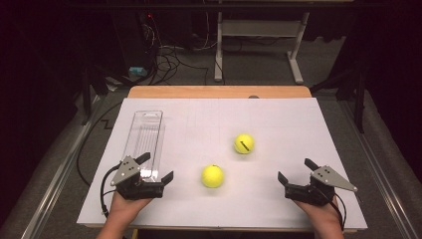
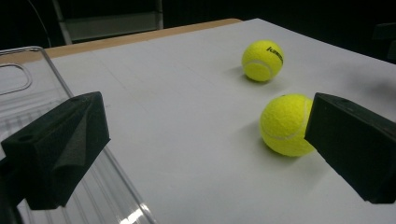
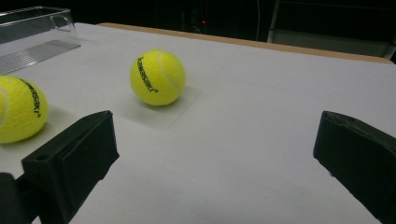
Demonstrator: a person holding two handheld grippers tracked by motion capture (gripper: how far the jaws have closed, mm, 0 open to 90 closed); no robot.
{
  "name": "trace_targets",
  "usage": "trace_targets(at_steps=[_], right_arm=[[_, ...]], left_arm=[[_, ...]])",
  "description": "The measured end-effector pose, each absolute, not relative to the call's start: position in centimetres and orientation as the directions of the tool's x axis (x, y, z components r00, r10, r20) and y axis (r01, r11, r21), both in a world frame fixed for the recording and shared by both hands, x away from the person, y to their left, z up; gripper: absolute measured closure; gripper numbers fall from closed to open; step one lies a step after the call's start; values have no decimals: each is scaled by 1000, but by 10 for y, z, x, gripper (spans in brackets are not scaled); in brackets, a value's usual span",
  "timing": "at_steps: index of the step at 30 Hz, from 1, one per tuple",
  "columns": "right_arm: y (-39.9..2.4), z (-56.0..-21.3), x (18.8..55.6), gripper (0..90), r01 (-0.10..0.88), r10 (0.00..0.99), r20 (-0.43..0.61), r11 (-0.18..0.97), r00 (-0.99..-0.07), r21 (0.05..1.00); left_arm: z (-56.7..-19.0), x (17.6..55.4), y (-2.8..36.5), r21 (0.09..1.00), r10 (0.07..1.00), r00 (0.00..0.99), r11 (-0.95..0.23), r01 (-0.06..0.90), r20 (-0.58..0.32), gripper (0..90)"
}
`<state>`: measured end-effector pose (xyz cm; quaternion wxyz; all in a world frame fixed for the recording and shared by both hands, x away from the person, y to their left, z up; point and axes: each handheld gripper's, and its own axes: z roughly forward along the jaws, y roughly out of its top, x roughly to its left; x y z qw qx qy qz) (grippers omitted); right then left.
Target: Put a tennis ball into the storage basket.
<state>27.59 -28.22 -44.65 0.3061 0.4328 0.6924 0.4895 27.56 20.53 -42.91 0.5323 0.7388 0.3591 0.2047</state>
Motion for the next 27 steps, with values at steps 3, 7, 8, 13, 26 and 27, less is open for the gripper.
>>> trace_targets(at_steps=[3, 7, 8, 13, 26, 27], right_arm=[[-282, -447, 276, 0, 300, 898, -3, 150, -440, 942], [-282, -448, 276, 0, 303, 896, 2, 148, -444, 942], [-282, -448, 276, 0, 301, 895, 0, 151, -446, 942], [-281, -448, 276, 0, 304, 895, 2, 149, -445, 941], [-281, -449, 277, 0, 300, 894, -10, 161, -448, 940], [-280, -449, 277, 0, 301, 894, -9, 161, -448, 940]], left_arm=[[-429, 275, 200, 931, 737, 671, -189, 313, -76, 6], [-430, 274, 193, 927, 723, 687, -207, 313, -71, 5], [-430, 274, 191, 926, 720, 691, -211, 314, -70, 6], [-431, 273, 184, 917, 705, 706, -239, 320, -63, 6], [-437, 274, 164, 864, 672, 739, -347, 365, -43, 6], [-437, 274, 164, 858, 668, 743, -358, 369, -41, 5]])
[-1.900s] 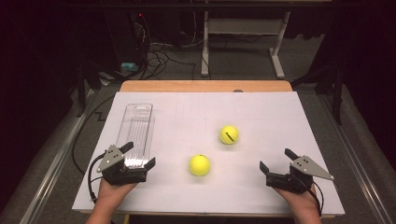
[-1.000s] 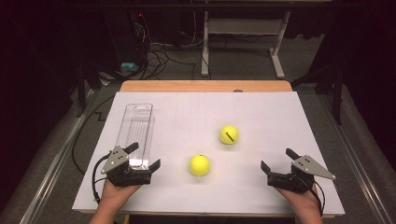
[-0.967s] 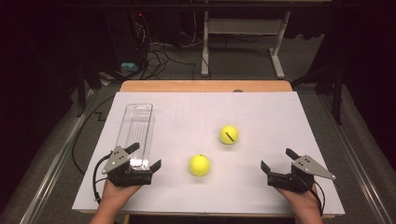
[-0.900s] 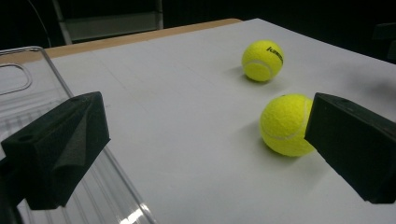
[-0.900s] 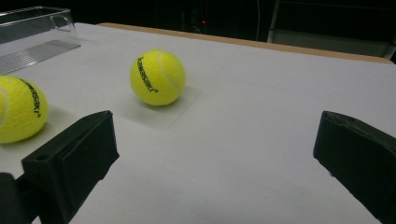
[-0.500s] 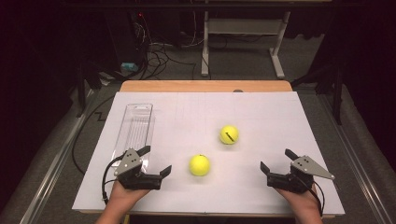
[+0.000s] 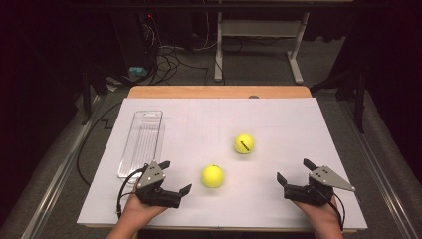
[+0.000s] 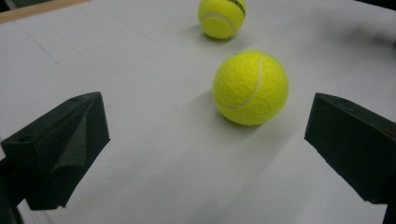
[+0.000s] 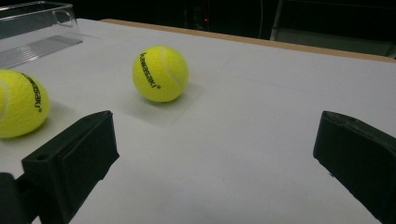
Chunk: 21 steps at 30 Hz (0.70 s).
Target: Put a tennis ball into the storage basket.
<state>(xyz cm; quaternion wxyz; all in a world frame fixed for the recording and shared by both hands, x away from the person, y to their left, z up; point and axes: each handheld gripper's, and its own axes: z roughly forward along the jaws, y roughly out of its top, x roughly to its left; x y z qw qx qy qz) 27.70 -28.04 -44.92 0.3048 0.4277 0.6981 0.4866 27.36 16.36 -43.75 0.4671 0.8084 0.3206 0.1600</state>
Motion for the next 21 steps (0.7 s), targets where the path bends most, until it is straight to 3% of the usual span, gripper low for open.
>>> trace_targets(at_steps=[21], right_arm=[[-277, -452, 279, 0, 292, 885, -44, 200, -464, 935]], left_arm=[[-449, 276, 143, 744, 638, 770, -512, 430, -6, 6]])
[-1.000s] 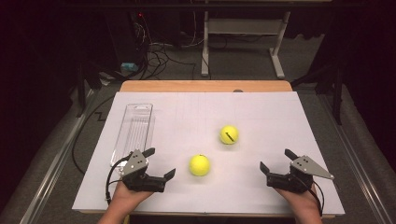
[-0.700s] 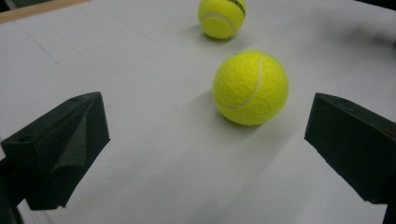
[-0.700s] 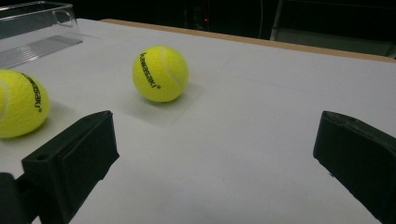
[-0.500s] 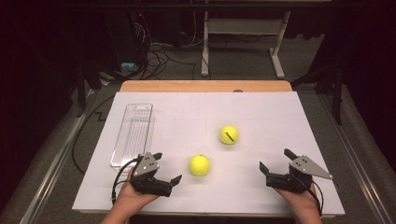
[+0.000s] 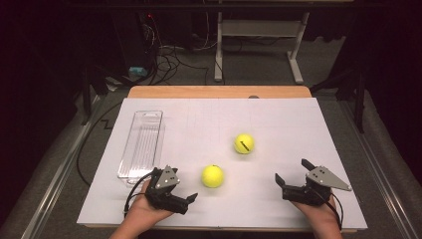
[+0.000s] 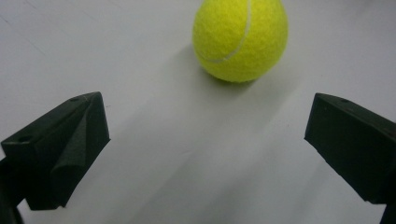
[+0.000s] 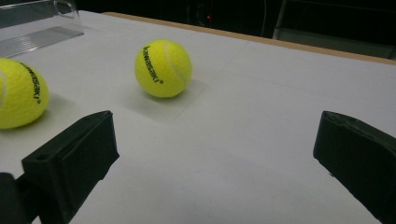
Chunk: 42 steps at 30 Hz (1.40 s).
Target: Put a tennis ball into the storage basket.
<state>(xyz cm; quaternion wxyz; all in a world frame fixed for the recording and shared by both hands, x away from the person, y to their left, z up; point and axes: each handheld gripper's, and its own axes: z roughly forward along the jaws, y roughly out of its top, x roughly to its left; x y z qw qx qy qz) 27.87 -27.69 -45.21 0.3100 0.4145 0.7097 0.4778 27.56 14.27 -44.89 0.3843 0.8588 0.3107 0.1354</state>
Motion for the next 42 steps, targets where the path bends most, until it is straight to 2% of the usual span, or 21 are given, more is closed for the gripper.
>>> trace_targets(at_steps=[14, 20, 26, 42], right_arm=[[-274, -457, 277, 0, 298, 865, -73, 249, -496, 921], [-277, -456, 275, 0, 295, 864, -64, 239, -500, 925], [-277, -455, 274, 0, 293, 864, -61, 235, -499, 927], [-276, -457, 272, 0, 300, 861, -65, 245, -504, 922]], left_arm=[[-450, 283, 132, 617, 642, 766, -598, 513, -14, 5], [-439, 295, 131, 551, 655, 754, -610, 570, -55, 6], [-437, 300, 125, 466, 637, 770, -672, 575, -31, 8], [-435, 307, 108, 334, 594, 804, -753, 567, -24, 9]])
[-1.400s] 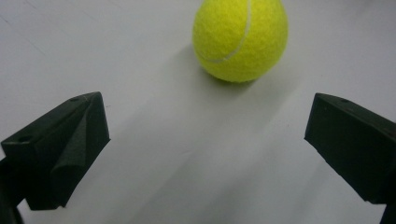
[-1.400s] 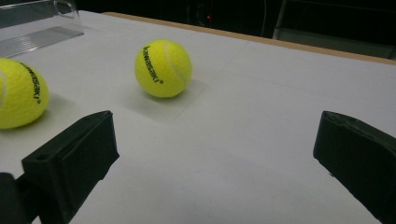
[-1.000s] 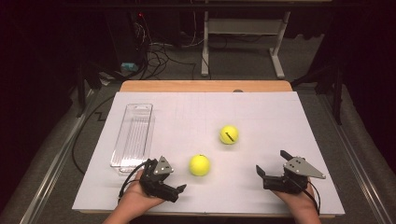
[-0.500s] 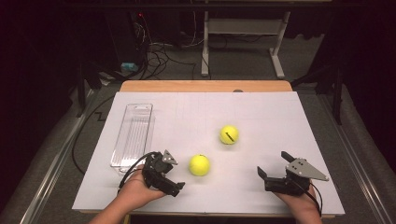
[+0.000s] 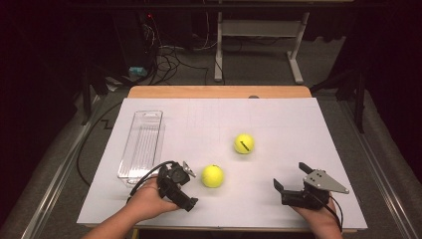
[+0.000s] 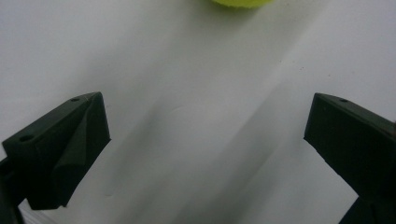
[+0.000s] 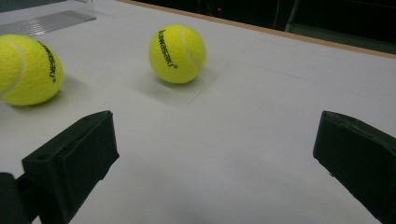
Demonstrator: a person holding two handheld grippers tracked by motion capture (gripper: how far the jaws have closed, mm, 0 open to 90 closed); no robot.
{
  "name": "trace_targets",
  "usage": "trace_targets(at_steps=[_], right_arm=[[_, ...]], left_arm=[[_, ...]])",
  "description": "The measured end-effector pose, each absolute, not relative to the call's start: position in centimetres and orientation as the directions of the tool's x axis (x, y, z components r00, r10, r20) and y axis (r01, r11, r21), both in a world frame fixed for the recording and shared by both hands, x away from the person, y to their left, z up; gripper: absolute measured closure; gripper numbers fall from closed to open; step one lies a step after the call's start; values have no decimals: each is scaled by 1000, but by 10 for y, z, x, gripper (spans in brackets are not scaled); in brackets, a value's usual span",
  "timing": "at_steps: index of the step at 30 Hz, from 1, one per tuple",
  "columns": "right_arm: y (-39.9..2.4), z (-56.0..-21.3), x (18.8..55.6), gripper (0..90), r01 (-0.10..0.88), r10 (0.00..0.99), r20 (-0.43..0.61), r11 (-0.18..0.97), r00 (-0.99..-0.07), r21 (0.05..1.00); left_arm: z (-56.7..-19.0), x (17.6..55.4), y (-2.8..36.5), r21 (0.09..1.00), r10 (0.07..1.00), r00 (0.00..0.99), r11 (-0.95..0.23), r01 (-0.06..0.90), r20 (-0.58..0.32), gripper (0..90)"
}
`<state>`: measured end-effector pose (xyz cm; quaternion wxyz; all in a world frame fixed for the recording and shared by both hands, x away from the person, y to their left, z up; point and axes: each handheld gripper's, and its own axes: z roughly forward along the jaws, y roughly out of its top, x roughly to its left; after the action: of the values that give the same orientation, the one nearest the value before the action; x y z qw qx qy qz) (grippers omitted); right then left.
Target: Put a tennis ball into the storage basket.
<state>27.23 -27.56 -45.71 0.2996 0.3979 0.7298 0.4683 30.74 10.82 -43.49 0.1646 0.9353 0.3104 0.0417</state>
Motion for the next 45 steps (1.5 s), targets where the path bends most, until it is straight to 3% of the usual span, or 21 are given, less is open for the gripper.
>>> trace_targets(at_steps=[45], right_arm=[[-275, -457, 272, 0, 294, 856, -69, 251, -513, 922]], left_arm=[[-418, 340, 55, 329, 543, 836, -777, 536, -79, 5]])
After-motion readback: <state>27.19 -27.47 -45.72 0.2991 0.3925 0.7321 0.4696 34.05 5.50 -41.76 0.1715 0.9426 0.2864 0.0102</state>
